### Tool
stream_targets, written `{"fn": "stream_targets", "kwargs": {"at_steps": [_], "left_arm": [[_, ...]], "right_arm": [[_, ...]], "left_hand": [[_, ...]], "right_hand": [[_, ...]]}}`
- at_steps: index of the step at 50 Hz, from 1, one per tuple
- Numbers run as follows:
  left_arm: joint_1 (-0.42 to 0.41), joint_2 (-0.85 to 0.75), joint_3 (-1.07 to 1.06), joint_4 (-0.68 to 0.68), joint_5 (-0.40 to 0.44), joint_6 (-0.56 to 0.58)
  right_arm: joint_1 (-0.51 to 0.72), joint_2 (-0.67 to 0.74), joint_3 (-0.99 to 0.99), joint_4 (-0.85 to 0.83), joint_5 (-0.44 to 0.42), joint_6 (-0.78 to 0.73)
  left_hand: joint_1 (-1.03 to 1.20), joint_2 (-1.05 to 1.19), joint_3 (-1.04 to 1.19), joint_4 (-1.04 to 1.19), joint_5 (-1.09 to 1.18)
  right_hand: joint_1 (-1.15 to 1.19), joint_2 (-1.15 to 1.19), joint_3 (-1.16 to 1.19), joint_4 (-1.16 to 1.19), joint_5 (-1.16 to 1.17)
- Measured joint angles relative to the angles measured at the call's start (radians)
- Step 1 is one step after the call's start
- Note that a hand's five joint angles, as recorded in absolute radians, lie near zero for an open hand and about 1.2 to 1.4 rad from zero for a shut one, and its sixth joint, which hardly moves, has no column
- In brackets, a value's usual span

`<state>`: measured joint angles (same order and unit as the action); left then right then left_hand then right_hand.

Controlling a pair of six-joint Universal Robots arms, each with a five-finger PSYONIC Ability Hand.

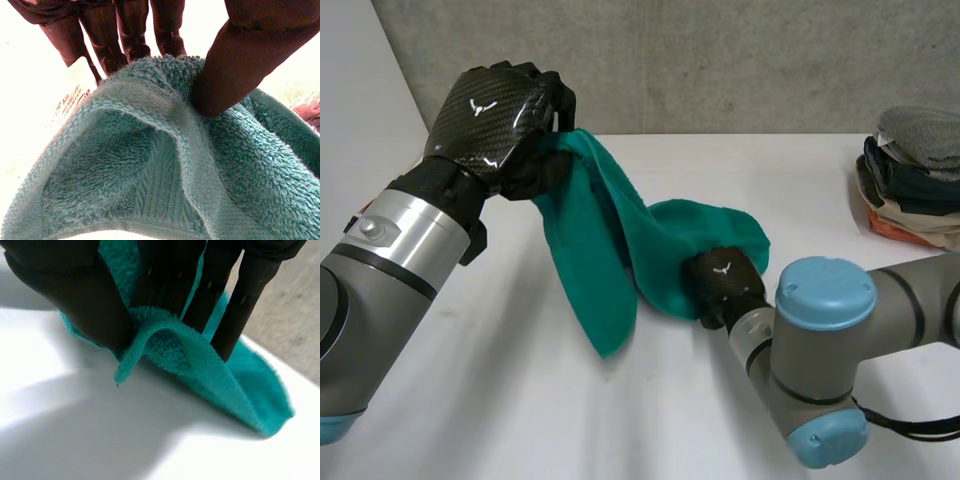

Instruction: Fold the laundry.

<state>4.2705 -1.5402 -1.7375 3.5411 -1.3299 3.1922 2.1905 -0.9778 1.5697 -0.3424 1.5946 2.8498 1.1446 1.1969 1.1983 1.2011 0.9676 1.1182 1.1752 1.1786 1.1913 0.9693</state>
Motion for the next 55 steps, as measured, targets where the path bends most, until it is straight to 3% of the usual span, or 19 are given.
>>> {"fn": "stream_targets", "kwargs": {"at_steps": [7, 18, 22, 26, 31, 34, 41, 45, 49, 55], "left_arm": [[0.019, 0.000, -0.012, -0.002, 0.001, 0.004], [0.087, -0.041, -0.045, -0.069, 0.009, 0.052], [0.125, -0.096, -0.047, -0.134, 0.011, 0.144], [0.163, -0.166, -0.023, -0.220, 0.010, 0.326], [0.178, -0.278, 0.055, -0.288, 0.003, 0.521], [0.179, -0.353, 0.138, -0.303, -0.001, 0.576], [0.158, -0.514, 0.486, -0.269, -0.014, 0.606], [0.146, -0.559, 0.733, -0.089, -0.038, 0.589], [0.139, -0.557, 0.800, 0.125, -0.070, 0.564], [0.141, -0.509, 0.692, 0.305, -0.095, 0.543]], "right_arm": [[-0.039, -0.145, 0.001, 0.060, 0.000, -0.099], [-0.220, -0.429, -0.113, 0.423, -0.045, -0.320], [-0.260, -0.497, -0.168, 0.557, -0.064, -0.394], [-0.299, -0.501, -0.221, 0.661, -0.079, -0.455], [-0.319, -0.388, -0.283, 0.705, -0.082, -0.482], [-0.318, -0.294, -0.337, 0.700, -0.078, -0.480], [-0.308, -0.096, -0.575, 0.531, -0.045, -0.416], [-0.305, -0.058, -0.717, 0.213, -0.014, -0.335], [-0.303, -0.081, -0.740, -0.073, -0.001, -0.285], [-0.296, -0.119, -0.678, -0.271, -0.006, -0.257]], "left_hand": [[0.000, 0.000, 0.000, 0.000, 0.000], [0.000, 0.000, 0.000, 0.000, 0.000], [0.000, 0.000, 0.000, 0.000, 0.000], [0.000, 0.000, 0.000, 0.000, 0.000], [0.000, 0.000, 0.000, 0.000, 0.000], [0.000, 0.000, 0.000, 0.000, 0.000], [0.000, 0.000, 0.000, 0.000, 0.000], [0.000, 0.001, 0.000, 0.000, 0.000], [0.000, 0.001, 0.000, 0.000, 0.000], [0.000, 0.001, 0.000, 0.000, 0.012]], "right_hand": [[0.000, 0.000, 0.000, 0.003, 0.000], [0.000, 0.000, 0.007, 0.005, 0.000], [0.000, 0.000, 0.007, 0.005, 0.000], [0.000, 0.000, 0.007, 0.005, 0.000], [0.000, 0.000, 0.007, 0.005, 0.007], [0.000, 0.000, 0.007, 0.005, 0.007], [0.000, 0.000, 0.007, 0.005, 0.007], [0.000, 0.000, 0.009, 0.006, 0.007], [0.000, 0.000, 0.010, 0.006, 0.015], [0.000, 0.000, 0.010, 0.006, 0.017]]}}
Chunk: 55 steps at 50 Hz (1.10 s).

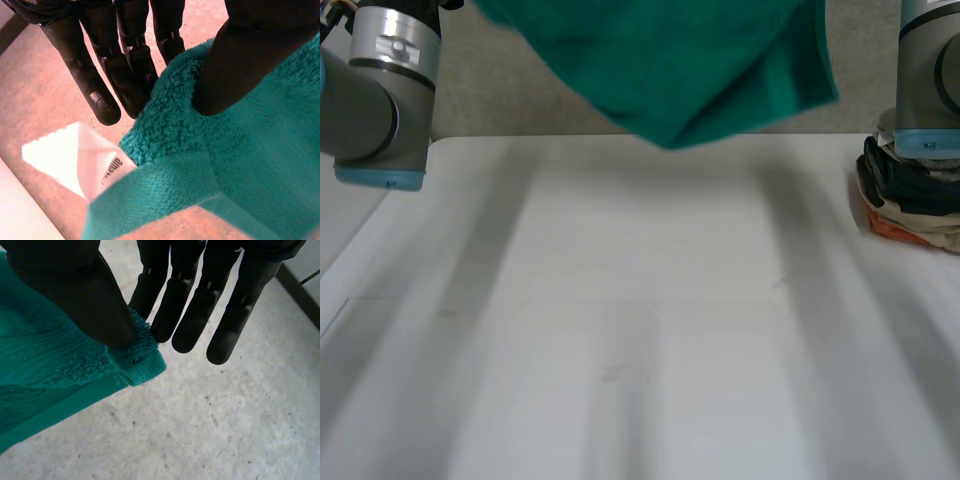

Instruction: Fold the laundry.

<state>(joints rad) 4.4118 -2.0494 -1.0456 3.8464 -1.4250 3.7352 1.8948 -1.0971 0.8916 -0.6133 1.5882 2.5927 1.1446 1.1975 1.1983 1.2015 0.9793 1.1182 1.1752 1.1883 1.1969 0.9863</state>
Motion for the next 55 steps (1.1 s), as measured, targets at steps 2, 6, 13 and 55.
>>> {"fn": "stream_targets", "kwargs": {"at_steps": [2, 6, 13, 55], "left_arm": [[0.002, 0.015, -0.053, 0.014, 0.000, -0.001], [0.009, 0.040, -0.195, 0.019, 0.006, -0.001], [0.028, 0.048, -0.461, 0.007, 0.055, 0.004], [0.153, 0.178, -0.525, -0.707, 0.148, -0.499]], "right_arm": [[0.001, -0.007, 0.031, -0.012, -0.003, 0.003], [-0.001, -0.017, 0.120, -0.007, -0.011, 0.007], [-0.014, -0.019, 0.348, 0.083, -0.045, 0.010], [-0.097, -0.075, 0.773, 0.239, -0.133, 0.006]], "left_hand": [[0.000, 0.000, 0.000, 0.000, 0.001], [0.000, 0.001, 0.000, 0.000, 0.001], [0.000, 0.001, 0.000, 0.000, 0.001], [-0.778, -0.830, -0.830, -0.834, -0.779]], "right_hand": [[0.000, 0.000, 0.000, 0.000, 0.001], [0.000, 0.000, 0.000, 0.000, 0.001], [0.000, 0.000, 0.000, 0.000, 0.001], [0.000, 0.000, 0.000, 0.000, 0.000]]}}
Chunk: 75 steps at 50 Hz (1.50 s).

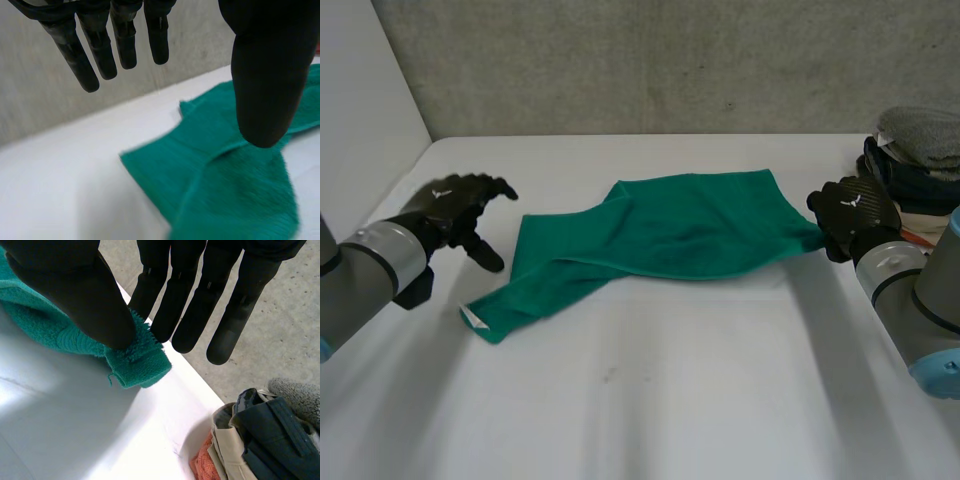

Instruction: Fold the laundry.

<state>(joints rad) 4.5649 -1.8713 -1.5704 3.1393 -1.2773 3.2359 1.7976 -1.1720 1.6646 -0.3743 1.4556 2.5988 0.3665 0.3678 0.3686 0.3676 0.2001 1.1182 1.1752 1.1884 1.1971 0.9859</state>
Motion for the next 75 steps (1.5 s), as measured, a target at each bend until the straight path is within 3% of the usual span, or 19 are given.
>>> {"fn": "stream_targets", "kwargs": {"at_steps": [7, 17, 22, 26, 36, 38, 40, 44, 49, 54, 60, 63, 65, 70, 75], "left_arm": [[-0.004, -0.148, 0.095, -0.137, -0.092, -0.039], [-0.011, -0.243, 0.124, -0.159, -0.204, -0.021], [-0.016, -0.264, 0.118, -0.155, -0.209, -0.013], [-0.022, -0.271, 0.115, -0.152, -0.208, -0.006], [-0.029, -0.276, 0.114, -0.149, -0.208, -0.002], [-0.029, -0.276, 0.114, -0.148, -0.208, -0.001], [-0.029, -0.275, 0.114, -0.146, -0.209, -0.001], [-0.030, -0.264, 0.117, -0.142, -0.211, -0.001], [-0.031, -0.196, 0.125, -0.144, -0.218, 0.004], [-0.029, -0.026, 0.121, -0.146, -0.222, 0.018], [-0.021, 0.198, 0.104, -0.146, -0.215, 0.032], [-0.021, 0.222, 0.099, -0.146, -0.213, 0.033], [-0.019, 0.326, 0.065, -0.145, -0.208, 0.048], [-0.016, 0.369, 0.007, -0.137, -0.205, 0.140], [-0.013, 0.270, -0.042, -0.084, -0.201, 0.310]], "right_arm": [[-0.015, 0.000, 0.001, 0.000, -0.001, -0.004], [-0.045, -0.004, -0.004, 0.001, -0.002, -0.006], [-0.058, -0.013, -0.011, 0.000, -0.002, -0.003], [-0.066, -0.020, -0.018, -0.001, -0.002, -0.001], [-0.086, -0.023, -0.038, -0.003, -0.001, 0.001], [-0.090, -0.023, -0.043, -0.003, 0.000, 0.001], [-0.093, -0.023, -0.049, -0.002, 0.001, 0.001], [-0.097, -0.026, -0.059, -0.002, 0.003, 0.002], [-0.108, -0.073, -0.086, 0.018, 0.004, 0.000], [-0.125, -0.177, -0.159, 0.138, -0.004, -0.005], [-0.138, -0.275, -0.324, 0.420, -0.054, -0.015], [-0.139, -0.281, -0.346, 0.459, -0.062, -0.018], [-0.154, -0.300, -0.439, 0.644, -0.093, -0.046], [-0.176, -0.299, -0.472, 0.797, -0.107, -0.115], [-0.176, -0.210, -0.466, 0.863, -0.094, -0.203]], "left_hand": [[0.033, 0.034, 0.035, 0.037, 0.033], [0.075, 0.074, 0.074, 0.075, 0.071], [0.097, 0.096, 0.097, 0.100, 0.095], [0.268, 0.251, 0.249, 0.253, 0.245], [0.279, 0.273, 0.271, 0.274, 0.264], [0.359, 0.353, 0.351, 0.342, 0.331], [0.697, 0.666, 0.648, 0.654, 0.639], [0.776, 0.813, 0.810, 0.822, 0.773], [0.776, 0.817, 0.818, 0.829, 0.773], [0.776, 0.817, 0.819, 0.829, 0.773], [0.776, 0.822, 0.819, 0.829, 0.773], [0.776, 0.822, 0.819, 0.829, 0.773], [0.776, 0.822, 0.819, 0.829, 0.773], [0.776, 0.822, 0.819, 0.829, 0.773], [0.776, 0.822, 0.823, 0.829, 0.773]], "right_hand": [[0.000, 0.000, 0.000, 0.000, 0.001], [0.000, 0.000, 0.000, 0.000, 0.001], [0.000, 0.000, 0.000, 0.000, 0.001], [0.000, 0.000, 0.000, 0.000, 0.001], [-0.001, 0.000, 0.000, 0.000, 0.001], [-0.001, 0.000, 0.000, 0.000, 0.000], [-0.001, 0.000, 0.000, 0.000, 0.001], [-0.001, 0.000, 0.000, 0.000, 0.001], [-0.001, 0.000, 0.000, 0.000, 0.001], [-0.001, 0.000, 0.000, 0.000, 0.001], [-0.001, 0.000, 0.000, 0.000, 0.008], [-0.001, 0.000, 0.000, 0.000, 0.008], [-0.001, 0.000, 0.000, 0.000, 0.008], [-0.001, 0.000, 0.000, 0.000, 0.008], [-0.001, 0.000, 0.000, 0.000, 0.008]]}}
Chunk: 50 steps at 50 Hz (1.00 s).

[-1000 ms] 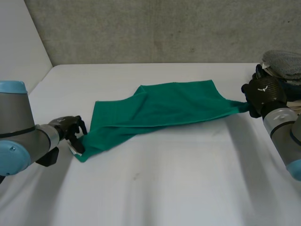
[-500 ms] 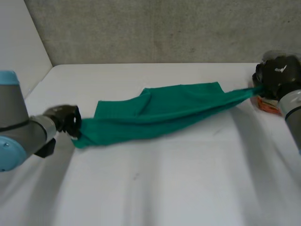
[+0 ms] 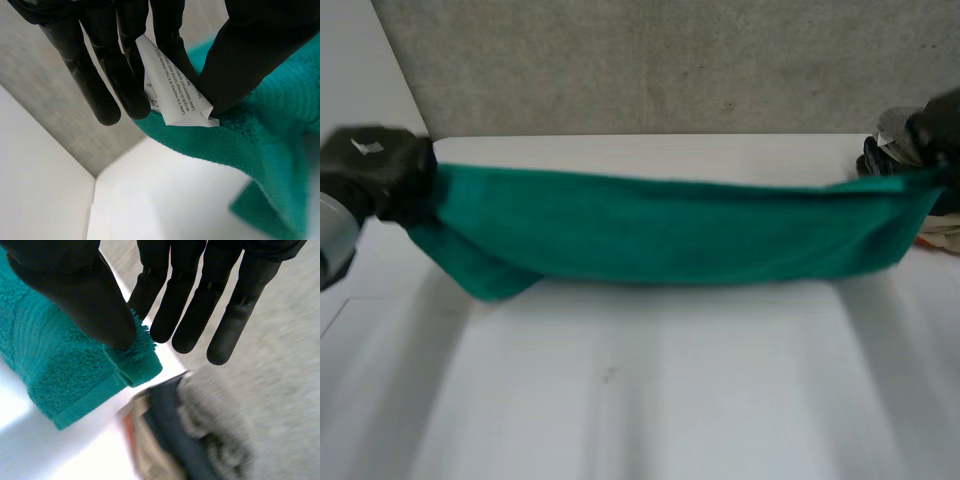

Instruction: Fold the laundry.

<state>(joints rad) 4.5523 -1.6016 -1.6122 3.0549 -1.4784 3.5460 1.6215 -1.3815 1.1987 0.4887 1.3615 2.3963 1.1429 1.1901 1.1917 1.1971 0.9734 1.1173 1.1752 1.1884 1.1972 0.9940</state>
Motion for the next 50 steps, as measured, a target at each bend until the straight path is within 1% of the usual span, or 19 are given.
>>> {"fn": "stream_targets", "kwargs": {"at_steps": [5, 8, 11, 12, 15, 18, 21, 22, 23, 26, 27, 30, 35, 36, 39, 44, 46, 47, 50], "left_arm": [[-0.005, -0.184, 0.035, 0.092, 0.003, 0.146], [-0.013, -0.287, 0.106, 0.143, 0.003, 0.191], [-0.025, -0.378, 0.221, 0.195, 0.002, 0.208], [-0.029, -0.409, 0.275, 0.216, 0.002, 0.210], [-0.042, -0.490, 0.460, 0.298, -0.001, 0.207], [-0.048, -0.530, 0.597, 0.394, -0.004, 0.202], [-0.050, -0.547, 0.712, 0.559, -0.006, 0.192], [-0.050, -0.548, 0.722, 0.583, -0.006, 0.190], [-0.050, -0.548, 0.741, 0.645, -0.006, 0.184], [-0.049, -0.546, 0.749, 0.723, -0.005, 0.175], [-0.048, -0.543, 0.736, 0.757, -0.003, 0.170], [-0.045, -0.538, 0.680, 0.770, -0.001, 0.165], [-0.035, -0.528, 0.519, 0.749, 0.003, 0.162], [-0.032, -0.525, 0.476, 0.744, 0.004, 0.162], [-0.022, -0.522, 0.368, 0.734, 0.010, 0.163], [-0.003, -0.521, 0.133, 0.727, 0.050, 0.169], [-0.002, -0.521, 0.109, 0.728, 0.056, 0.169], [0.002, -0.522, 0.032, 0.728, 0.077, 0.172], [0.004, -0.519, -0.064, 0.728, 0.101, 0.176]], "right_arm": [[0.035, 0.148, -0.032, -0.009, 0.049, -0.037], [0.068, 0.227, -0.078, -0.051, 0.094, -0.038], [0.110, 0.295, -0.153, -0.149, 0.152, -0.025], [0.123, 0.312, -0.179, -0.189, 0.170, -0.018], [0.166, 0.348, -0.276, -0.398, 0.232, 0.038], [0.186, 0.345, -0.323, -0.593, 0.265, 0.099], [0.197, 0.317, -0.348, -0.822, 0.285, 0.167], [0.198, 0.313, -0.349, -0.853, 0.286, 0.176], [0.201, 0.302, -0.350, -0.913, 0.288, 0.191], [0.206, 0.291, -0.345, -0.972, 0.286, 0.207], [0.212, 0.283, -0.331, -0.997, 0.282, 0.214], [0.220, 0.275, -0.289, -1.002, 0.270, 0.216], [0.227, 0.270, -0.180, -0.987, 0.241, 0.214], [0.229, 0.270, -0.115, -0.976, 0.225, 0.213], [0.227, 0.275, -0.035, -0.952, 0.212, 0.211], [0.220, 0.318, 0.118, -0.888, 0.195, 0.205], [0.219, 0.329, 0.139, -0.878, 0.194, 0.203], [0.217, 0.351, 0.179, -0.856, 0.192, 0.201], [0.216, 0.375, 0.228, -0.832, 0.191, 0.196]], "left_hand": [[0.000, 0.000, 0.001, 0.000, 0.000], [0.000, 0.000, 0.001, 0.001, 0.000], [0.000, 0.000, 0.001, 0.003, 0.000], [0.000, 0.000, 0.001, 0.003, 0.000], [0.000, 0.000, 0.001, 0.004, 0.000], [0.000, 0.000, 0.001, 0.004, 0.000], [0.000, 0.000, 0.001, 0.004, 0.000], [0.000, 0.000, 0.001, 0.004, 0.000], [0.000, 0.000, 0.001, 0.004, 0.000], [0.000, 0.000, 0.001, 0.004, 0.000], [0.000, 0.002, 0.001, 0.004, 0.000], [0.000, 0.002, 0.001, 0.004, 0.000], [0.000, 0.003, 0.001, 0.004, 0.000], [0.000, 0.006, 0.002, 0.004, 0.000], [0.000, 0.006, 0.002, 0.004, 0.000], [0.000, 0.006, 0.002, 0.004, 0.000], [0.000, 0.006, 0.002, 0.004, 0.000], [0.000, 0.006, 0.002, 0.004, 0.000], [0.000, 0.006, 0.002, 0.004, 0.000]], "right_hand": [[0.000, 0.000, 0.000, 0.000, 0.000], [0.000, 0.000, 0.000, 0.000, 0.000], [0.000, 0.000, 0.000, 0.000, 0.000], [0.000, 0.000, 0.000, 0.000, 0.000], [0.000, 0.000, 0.000, 0.000, 0.000], [0.000, 0.000, 0.000, 0.000, 0.005], [0.000, 0.000, 0.000, 0.000, 0.007], [0.000, 0.000, 0.000, 0.000, 0.008], [0.000, 0.000, 0.000, 0.000, 0.010], [0.000, 0.000, 0.000, 0.000, 0.015], [0.000, 0.000, 0.000, 0.000, 0.015], [0.000, 0.000, 0.000, 0.000, 0.015], [0.000, 0.000, 0.000, 0.000, 0.015], [0.000, 0.000, 0.000, 0.000, 0.015], [0.000, 0.000, 0.000, 0.000, 0.015], [0.000, 0.000, 0.001, 0.000, 0.015], [0.000, 0.000, 0.001, 0.000, 0.015], [0.000, 0.000, 0.001, 0.000, 0.015], [0.000, 0.000, 0.001, 0.000, 0.015]]}}
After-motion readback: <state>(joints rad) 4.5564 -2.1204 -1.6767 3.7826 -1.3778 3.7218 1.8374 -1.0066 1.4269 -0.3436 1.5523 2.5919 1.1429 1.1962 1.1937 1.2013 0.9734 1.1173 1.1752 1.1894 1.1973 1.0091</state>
